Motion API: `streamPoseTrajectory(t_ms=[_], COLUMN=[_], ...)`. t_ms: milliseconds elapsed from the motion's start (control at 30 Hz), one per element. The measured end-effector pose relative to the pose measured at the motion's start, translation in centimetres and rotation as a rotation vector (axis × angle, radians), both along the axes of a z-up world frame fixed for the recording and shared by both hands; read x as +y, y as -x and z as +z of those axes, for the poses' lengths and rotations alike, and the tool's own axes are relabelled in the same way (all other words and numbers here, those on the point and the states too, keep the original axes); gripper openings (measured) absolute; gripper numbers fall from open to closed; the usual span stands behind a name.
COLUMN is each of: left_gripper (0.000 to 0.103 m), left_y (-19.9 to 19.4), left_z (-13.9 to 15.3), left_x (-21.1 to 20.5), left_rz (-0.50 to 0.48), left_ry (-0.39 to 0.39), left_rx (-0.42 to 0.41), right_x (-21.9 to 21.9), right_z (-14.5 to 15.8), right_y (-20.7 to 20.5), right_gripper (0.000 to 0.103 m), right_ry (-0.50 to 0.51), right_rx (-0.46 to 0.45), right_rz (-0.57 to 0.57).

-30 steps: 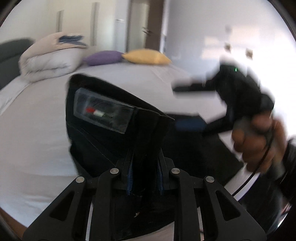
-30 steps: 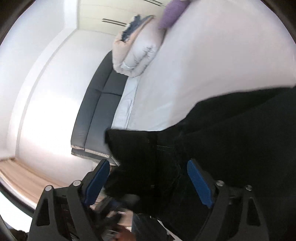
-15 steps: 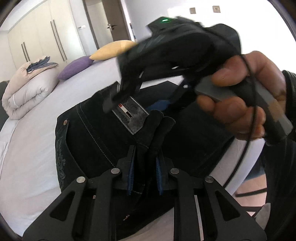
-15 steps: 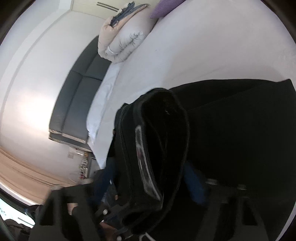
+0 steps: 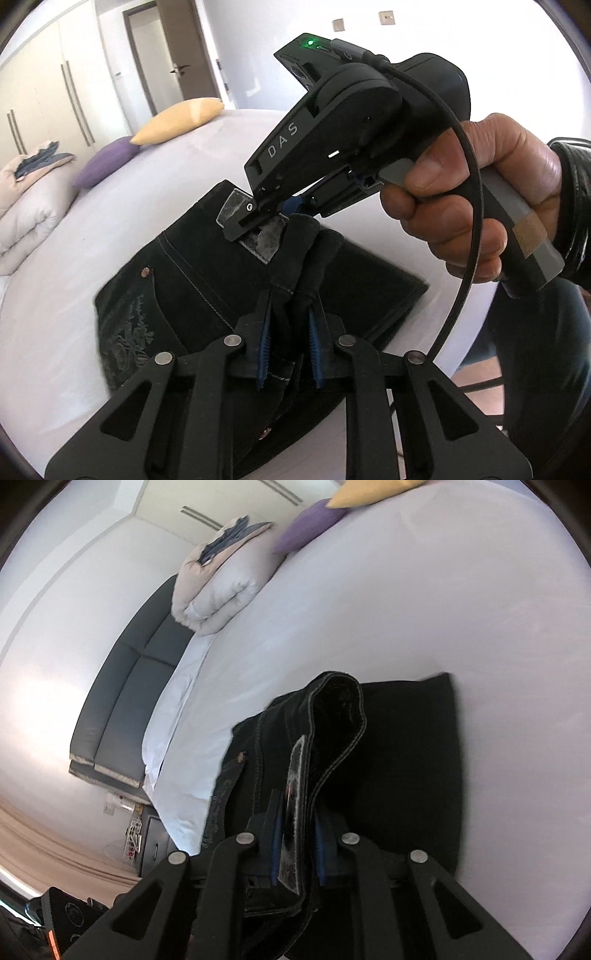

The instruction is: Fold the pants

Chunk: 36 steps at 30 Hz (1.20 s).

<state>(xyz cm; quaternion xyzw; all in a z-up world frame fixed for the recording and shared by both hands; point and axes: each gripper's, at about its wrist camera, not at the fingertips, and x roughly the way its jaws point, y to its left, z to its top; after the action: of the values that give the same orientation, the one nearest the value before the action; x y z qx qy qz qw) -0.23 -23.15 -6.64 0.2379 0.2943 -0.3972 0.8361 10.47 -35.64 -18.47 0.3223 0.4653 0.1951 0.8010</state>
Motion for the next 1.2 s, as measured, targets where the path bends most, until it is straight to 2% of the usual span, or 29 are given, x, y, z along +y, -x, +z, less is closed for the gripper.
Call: streamPoseTrajectory(t_ms=[200, 300, 333, 367, 433, 467, 633, 733, 833, 900, 1000, 1067, 1200], left_gripper=[0.017, 0.017, 0.017, 0.016, 0.017, 0.016, 0.017, 0.018, 0.019, 0.019, 0.019, 0.019, 0.019], left_y=[0.1, -0.5, -2.3, -2.3, -2.0, -3.1, -4.1, -4.3, -4.6, -5.1, -7.6, -10.4, -17.4], left_z=[-1.0, -1.4, -1.4, -1.7, -2.2, -2.6, -3.8, -3.3, -1.1, -0.1, 0.5, 0.2, -1.4], left_x=[-3.9, -4.1, -4.0, -4.6, -3.8, -1.9, -2.2, -1.1, 1.3, 3.3, 5.8, 7.1, 8.5], left_rz=[-0.040, -0.047, -0.046, -0.049, -0.053, -0.052, -0.042, -0.039, -0.038, -0.016, 0.072, 0.148, 0.238], left_ry=[-0.006, -0.008, -0.008, -0.009, -0.012, -0.012, -0.006, 0.013, 0.102, 0.155, 0.196, 0.205, 0.179], left_rx=[0.021, 0.029, 0.034, 0.037, 0.041, 0.050, 0.083, 0.124, 0.196, 0.217, 0.217, 0.230, 0.291], right_x=[-2.4, -3.0, -3.2, -3.2, -3.5, -3.5, -4.1, -4.4, -4.7, -4.9, -4.9, -4.1, -0.6], right_z=[-0.6, -0.9, -1.0, -1.0, -1.5, -1.8, -3.5, -4.1, -3.6, -2.7, -0.7, 0.9, 2.4], right_y=[1.0, 1.0, 1.3, 1.4, 1.7, 1.8, 2.8, 3.4, 4.2, 5.1, 6.7, 6.9, 5.5], right_gripper=[0.015, 0.015, 0.015, 0.015, 0.015, 0.015, 0.016, 0.018, 0.026, 0.032, 0.033, 0.025, 0.015], right_ry=[-0.013, -0.017, -0.019, -0.020, -0.031, -0.033, -0.070, -0.099, -0.102, -0.061, 0.001, -0.018, 0.038], right_rx=[0.013, 0.017, 0.018, 0.019, 0.022, 0.026, 0.029, 0.003, 0.000, -0.004, -0.021, -0.054, -0.074], right_rz=[-0.047, -0.061, -0.067, -0.072, -0.085, -0.091, -0.131, -0.153, -0.173, -0.198, -0.234, -0.192, -0.073])
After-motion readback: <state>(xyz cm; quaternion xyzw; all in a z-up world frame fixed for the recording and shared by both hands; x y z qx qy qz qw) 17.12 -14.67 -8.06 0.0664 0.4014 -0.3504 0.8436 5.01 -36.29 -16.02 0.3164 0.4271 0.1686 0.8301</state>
